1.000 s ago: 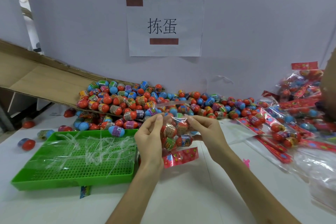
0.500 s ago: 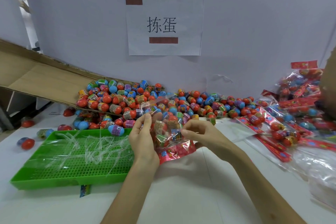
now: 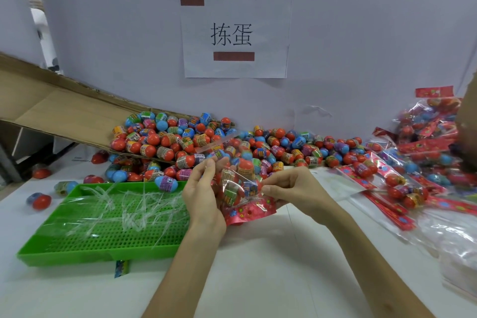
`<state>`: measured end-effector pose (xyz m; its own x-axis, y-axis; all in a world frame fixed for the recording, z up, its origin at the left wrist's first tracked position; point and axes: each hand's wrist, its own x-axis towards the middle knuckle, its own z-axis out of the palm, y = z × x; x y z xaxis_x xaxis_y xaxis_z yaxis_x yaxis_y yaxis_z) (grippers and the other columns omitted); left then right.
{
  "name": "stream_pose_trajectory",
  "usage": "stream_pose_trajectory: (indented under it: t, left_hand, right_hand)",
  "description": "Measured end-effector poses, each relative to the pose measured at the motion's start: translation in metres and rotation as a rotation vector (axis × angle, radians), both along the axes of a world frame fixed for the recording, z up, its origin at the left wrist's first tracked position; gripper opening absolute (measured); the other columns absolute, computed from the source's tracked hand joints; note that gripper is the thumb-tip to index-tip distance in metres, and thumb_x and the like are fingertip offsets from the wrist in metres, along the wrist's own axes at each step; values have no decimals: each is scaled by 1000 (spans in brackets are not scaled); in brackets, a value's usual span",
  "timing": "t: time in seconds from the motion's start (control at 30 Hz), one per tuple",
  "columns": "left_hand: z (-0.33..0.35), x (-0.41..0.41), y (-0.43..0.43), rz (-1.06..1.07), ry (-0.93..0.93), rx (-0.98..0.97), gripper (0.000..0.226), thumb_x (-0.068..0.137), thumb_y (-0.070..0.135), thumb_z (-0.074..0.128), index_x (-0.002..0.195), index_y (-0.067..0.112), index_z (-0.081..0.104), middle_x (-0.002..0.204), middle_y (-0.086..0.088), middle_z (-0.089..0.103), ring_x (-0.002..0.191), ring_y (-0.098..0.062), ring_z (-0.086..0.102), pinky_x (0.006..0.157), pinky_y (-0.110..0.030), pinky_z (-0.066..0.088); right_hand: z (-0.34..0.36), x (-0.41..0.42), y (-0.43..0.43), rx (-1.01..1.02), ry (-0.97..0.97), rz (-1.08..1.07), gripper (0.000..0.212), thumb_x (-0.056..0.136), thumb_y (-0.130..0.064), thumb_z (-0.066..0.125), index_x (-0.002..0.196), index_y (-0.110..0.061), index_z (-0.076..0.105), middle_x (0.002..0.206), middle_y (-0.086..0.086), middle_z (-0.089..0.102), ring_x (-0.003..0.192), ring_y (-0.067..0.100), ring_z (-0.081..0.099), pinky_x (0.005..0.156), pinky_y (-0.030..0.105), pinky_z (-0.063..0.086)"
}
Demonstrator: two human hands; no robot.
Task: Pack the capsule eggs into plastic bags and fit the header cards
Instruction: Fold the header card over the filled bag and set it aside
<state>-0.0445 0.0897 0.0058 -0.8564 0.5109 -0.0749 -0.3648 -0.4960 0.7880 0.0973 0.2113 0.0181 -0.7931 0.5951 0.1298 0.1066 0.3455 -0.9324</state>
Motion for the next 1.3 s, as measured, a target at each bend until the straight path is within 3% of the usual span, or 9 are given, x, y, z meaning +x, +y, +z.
stream_pose_trajectory:
  t: [0.17,0.3,0.4,0.5,0.6,0.83,1.03,1.17,1.3]
  left_hand:
    - [0,1,0,-5,-5,3,9,101,20,65,97,17,73,102,-4,81,111,-25,73,105,-53,53]
    - [-1,-1,0,26,-66,18,8,99,22,69,94,22,76,108,-9,79,105,-26,75,97,-51,58]
    - [-1,-2,0,17,-124,47,10,98,23,71,90,24,78,106,-7,80,108,-30,74,98,-57,57]
    - [-1,-3,-1,12,-133,64,8,98,24,70,93,25,76,107,-6,80,113,-29,72,104,-57,53]
    - [0,-5,-2,9,-126,82,9,100,24,67,94,23,74,105,-4,80,117,-27,71,107,-55,51]
    - [-4,-8,-2,-2,-144,59,8,96,26,71,102,20,71,106,-2,80,97,-24,74,68,-33,61]
    - [-1,-6,-3,-25,-139,98,6,98,24,68,101,20,72,101,0,80,83,-19,71,71,-35,60]
    - [-1,-8,-4,-22,-160,104,4,99,25,68,100,23,70,95,0,75,75,-16,67,68,-32,54]
    - [-2,-7,-4,-12,-147,125,6,100,23,66,100,20,71,85,3,78,69,-11,73,54,-25,58]
  right_hand:
    - [-5,-2,0,93,39,0,14,92,-8,73,97,-19,80,84,-1,78,81,18,75,69,26,59]
    - [-9,-5,-4,-75,9,57,34,85,-36,80,116,-38,69,92,-7,75,89,13,73,75,23,57]
    - [-18,-12,-12,-159,-145,130,51,74,-47,85,118,-28,67,100,-4,77,87,20,76,74,31,62]
    - [-23,-15,-16,-119,-209,162,36,79,-41,84,101,-15,74,87,6,78,72,22,74,65,30,61]
    - [-21,-10,-12,-94,-182,202,11,86,-29,79,82,-18,76,76,10,74,62,22,69,59,28,56]
    - [-13,-3,-1,-1,-114,151,15,90,-14,73,80,-5,68,65,7,68,53,17,61,54,24,53]
    - [-11,-8,-11,-67,-87,123,29,93,-9,70,64,-16,66,60,6,63,53,23,56,50,26,52]
    - [-7,-10,-27,-178,-55,208,35,88,-39,75,59,-22,65,60,5,59,48,19,53,44,26,46]
    - [-14,-19,-38,-98,-125,176,34,84,-52,75,58,-32,67,58,0,63,40,15,52,44,25,45]
